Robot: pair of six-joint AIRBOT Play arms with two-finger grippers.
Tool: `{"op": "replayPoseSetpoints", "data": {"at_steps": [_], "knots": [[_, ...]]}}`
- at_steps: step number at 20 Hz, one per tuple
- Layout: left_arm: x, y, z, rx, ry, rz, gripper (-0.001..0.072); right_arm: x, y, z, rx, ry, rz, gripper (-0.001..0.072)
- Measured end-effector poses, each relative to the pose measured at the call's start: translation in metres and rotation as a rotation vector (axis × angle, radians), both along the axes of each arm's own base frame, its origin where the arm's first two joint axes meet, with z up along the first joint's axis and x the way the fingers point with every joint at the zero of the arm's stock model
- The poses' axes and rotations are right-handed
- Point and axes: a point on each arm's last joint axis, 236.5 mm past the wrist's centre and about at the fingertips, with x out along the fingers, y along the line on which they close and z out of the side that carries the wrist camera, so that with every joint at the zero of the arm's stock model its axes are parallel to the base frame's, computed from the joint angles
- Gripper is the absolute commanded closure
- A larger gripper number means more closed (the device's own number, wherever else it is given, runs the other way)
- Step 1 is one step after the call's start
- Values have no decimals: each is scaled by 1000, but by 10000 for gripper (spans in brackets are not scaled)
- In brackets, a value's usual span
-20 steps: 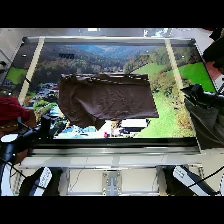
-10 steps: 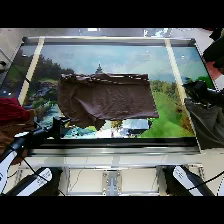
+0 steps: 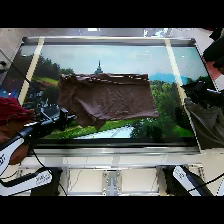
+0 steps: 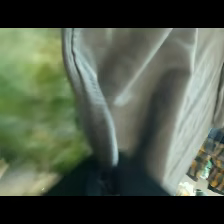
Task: Fold the shirts.
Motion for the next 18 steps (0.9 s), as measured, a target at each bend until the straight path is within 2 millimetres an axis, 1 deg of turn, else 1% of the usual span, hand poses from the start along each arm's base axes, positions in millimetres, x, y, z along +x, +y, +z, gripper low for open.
{"op": "replayPoseSetpoints", "data": {"at_steps": [2,3,4,6,7,8,9,10,11,13,15,17,18], "knots": [[4,-2,2,-4,-6,-8,689,-5,2,-5,-8,25,17,273],[4,-4,4,-9,-11,-12,688,-10,2,-11,-14,54,25,273],[5,-5,6,-12,-16,-17,688,-19,3,-24,-27,110,38,272],[7,-6,10,-14,-29,-23,688,-44,3,-60,-34,259,46,277],[7,-7,12,-17,-34,-26,688,-55,5,-79,-12,326,37,376],[7,-7,13,-19,-38,-28,688,-65,11,-99,35,384,21,518],[7,-8,15,-21,-41,-31,688,-71,20,-116,98,423,-2,504],[7,-9,16,-24,-43,-33,688,-75,30,-132,177,450,-34,430],[7,-10,16,-26,-45,-36,688,-77,38,-148,253,472,-74,335],[7,-11,17,-29,-47,-40,688,-79,52,-175,355,497,-143,331],[7,-12,18,-33,-49,-43,688,-79,65,-194,401,511,-156,330],[7,-12,18,-33,-49,-44,688,-73,77,-208,428,511,-157,325],[6,-12,19,-34,-49,-45,688,-68,80,-212,432,502,-156,283]]}}
